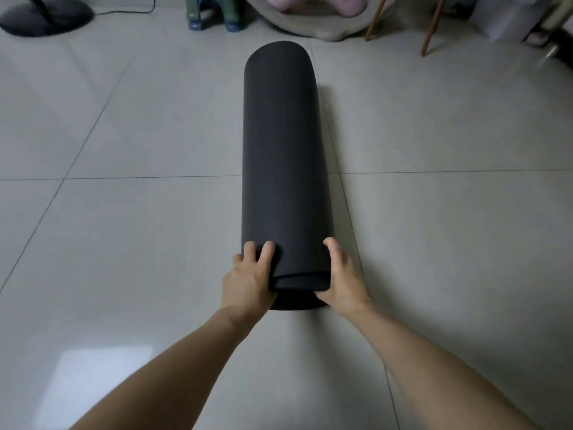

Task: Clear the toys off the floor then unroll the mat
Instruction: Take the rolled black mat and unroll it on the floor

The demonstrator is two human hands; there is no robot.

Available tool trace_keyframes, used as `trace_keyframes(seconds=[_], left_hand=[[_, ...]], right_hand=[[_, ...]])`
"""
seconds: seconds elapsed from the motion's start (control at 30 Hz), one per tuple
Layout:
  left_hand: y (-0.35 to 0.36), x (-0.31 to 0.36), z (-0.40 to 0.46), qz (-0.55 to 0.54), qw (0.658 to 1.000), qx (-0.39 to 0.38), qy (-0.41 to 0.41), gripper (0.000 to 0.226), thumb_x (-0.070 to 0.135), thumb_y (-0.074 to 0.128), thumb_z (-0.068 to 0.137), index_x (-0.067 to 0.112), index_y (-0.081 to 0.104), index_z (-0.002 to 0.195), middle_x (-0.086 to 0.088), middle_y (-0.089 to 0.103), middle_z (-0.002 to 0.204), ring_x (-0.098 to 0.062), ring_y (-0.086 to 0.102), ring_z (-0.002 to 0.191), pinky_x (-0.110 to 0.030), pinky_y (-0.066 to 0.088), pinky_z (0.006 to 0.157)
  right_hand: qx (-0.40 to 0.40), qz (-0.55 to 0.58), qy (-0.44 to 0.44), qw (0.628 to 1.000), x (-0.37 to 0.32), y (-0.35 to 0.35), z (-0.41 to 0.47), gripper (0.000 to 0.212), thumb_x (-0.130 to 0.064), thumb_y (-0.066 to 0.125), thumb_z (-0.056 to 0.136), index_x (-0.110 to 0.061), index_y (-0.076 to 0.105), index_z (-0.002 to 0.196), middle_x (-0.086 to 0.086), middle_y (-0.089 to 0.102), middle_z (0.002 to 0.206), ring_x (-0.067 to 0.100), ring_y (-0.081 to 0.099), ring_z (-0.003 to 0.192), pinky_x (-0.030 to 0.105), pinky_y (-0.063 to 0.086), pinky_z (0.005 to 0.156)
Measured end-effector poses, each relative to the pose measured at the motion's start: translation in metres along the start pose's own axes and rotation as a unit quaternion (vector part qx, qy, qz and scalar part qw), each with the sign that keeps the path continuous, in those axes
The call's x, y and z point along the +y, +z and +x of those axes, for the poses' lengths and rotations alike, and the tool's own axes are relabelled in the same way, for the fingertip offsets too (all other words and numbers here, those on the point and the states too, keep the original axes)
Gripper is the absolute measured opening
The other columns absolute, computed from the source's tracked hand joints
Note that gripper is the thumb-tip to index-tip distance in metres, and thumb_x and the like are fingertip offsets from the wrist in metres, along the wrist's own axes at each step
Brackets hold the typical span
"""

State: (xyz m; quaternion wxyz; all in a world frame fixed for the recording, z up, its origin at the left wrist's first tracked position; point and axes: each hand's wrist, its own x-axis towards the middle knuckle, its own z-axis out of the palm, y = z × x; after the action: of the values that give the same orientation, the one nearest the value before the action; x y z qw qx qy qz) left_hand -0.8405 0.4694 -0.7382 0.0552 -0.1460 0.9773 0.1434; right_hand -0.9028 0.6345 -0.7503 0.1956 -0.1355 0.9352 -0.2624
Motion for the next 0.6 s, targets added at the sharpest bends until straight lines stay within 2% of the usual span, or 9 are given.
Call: trace_keyframes(seconds=[0.13,0.2,0.27,0.33,0.37,0.43,0.47,0.53,0.6], left_hand=[[0.001,0.007,0.005,0.029,1.0,-0.002,0.01,0.061,0.024,0.063,0.073,0.024,0.029,0.123,-0.004,0.036,0.116,-0.025,0.046,0.094,-0.03,0.034,0.055],[-0.004,0.016,0.007,0.06,0.998,-0.004,0.014,0.059,0.024,0.062,0.074,0.02,0.028,0.122,-0.007,0.033,0.125,-0.026,0.043,0.107,-0.03,0.038,0.062],[-0.009,0.026,0.011,0.127,0.99,-0.001,0.062,0.065,0.038,0.062,0.077,0.015,0.026,0.126,-0.013,0.019,0.143,-0.029,0.024,0.133,-0.035,0.042,0.086],[-0.017,0.037,0.013,0.133,0.984,-0.01,0.119,0.077,0.058,0.056,0.078,0.011,0.026,0.132,-0.012,0.007,0.153,-0.028,0.009,0.143,-0.046,0.025,0.109],[-0.02,0.043,0.013,0.111,0.984,-0.011,0.142,0.077,0.064,0.05,0.079,0.011,0.029,0.131,-0.011,0.014,0.153,-0.028,0.012,0.142,-0.048,0.019,0.112],[-0.024,0.054,0.016,0.088,0.978,-0.007,0.19,0.07,0.064,0.043,0.084,0.013,0.033,0.13,-0.01,0.029,0.147,-0.028,0.022,0.138,-0.051,0.019,0.112],[-0.025,0.058,0.018,0.09,0.974,-0.012,0.207,0.065,0.061,0.044,0.085,0.014,0.033,0.129,-0.01,0.032,0.144,-0.029,0.026,0.135,-0.05,0.026,0.109],[-0.027,0.065,0.02,0.127,0.966,-0.033,0.221,0.062,0.054,0.051,0.086,0.013,0.035,0.129,-0.011,0.035,0.139,-0.031,0.034,0.126,-0.044,0.042,0.093],[-0.031,0.071,0.023,0.189,0.956,-0.053,0.219,0.063,0.049,0.055,0.086,0.01,0.034,0.132,-0.015,0.033,0.137,-0.034,0.037,0.122,-0.039,0.046,0.08]], right_hand=[[-0.006,-0.026,-0.009,1.0,0.002,-0.007,0.006,0.095,-0.012,0.072,0.074,-0.026,0.009,0.143,0.014,0.035,0.138,0.035,0.046,0.119,0.042,0.043,0.097],[-0.041,-0.052,-0.014,0.998,0.004,-0.019,0.004,0.099,-0.016,0.074,0.074,-0.028,0.005,0.143,0.014,0.035,0.14,0.035,0.047,0.118,0.041,0.042,0.098],[-0.083,-0.049,-0.014,0.995,0.008,-0.032,0.0,0.1,-0.02,0.075,0.072,-0.036,0.005,0.141,0.012,0.042,0.135,0.031,0.053,0.106,0.037,0.043,0.093],[-0.119,0.01,-0.01,0.993,0.014,-0.041,-0.003,0.095,-0.014,0.074,0.072,-0.04,0.011,0.138,0.011,0.05,0.128,0.026,0.056,0.1,0.038,0.047,0.091],[-0.133,0.05,-0.009,0.99,0.016,-0.045,-0.002,0.09,-0.006,0.069,0.073,-0.037,0.015,0.138,0.01,0.051,0.127,0.026,0.057,0.103,0.04,0.049,0.092],[-0.148,0.114,-0.004,0.982,0.021,-0.05,0.003,0.079,0.012,0.053,0.076,-0.031,0.026,0.136,0.011,0.052,0.126,0.027,0.058,0.109,0.043,0.05,0.092],[-0.146,0.127,0.006,0.981,0.021,-0.053,0.007,0.075,0.016,0.046,0.076,-0.029,0.031,0.134,0.01,0.054,0.124,0.028,0.058,0.109,0.045,0.05,0.091],[-0.141,0.133,0.039,0.98,0.02,-0.059,0.014,0.067,0.017,0.042,0.078,-0.025,0.039,0.13,0.009,0.058,0.118,0.029,0.059,0.107,0.047,0.049,0.094],[-0.128,0.121,0.059,0.983,0.016,-0.06,0.018,0.059,0.013,0.044,0.081,-0.022,0.041,0.129,0.006,0.06,0.114,0.025,0.059,0.106,0.042,0.048,0.096]])
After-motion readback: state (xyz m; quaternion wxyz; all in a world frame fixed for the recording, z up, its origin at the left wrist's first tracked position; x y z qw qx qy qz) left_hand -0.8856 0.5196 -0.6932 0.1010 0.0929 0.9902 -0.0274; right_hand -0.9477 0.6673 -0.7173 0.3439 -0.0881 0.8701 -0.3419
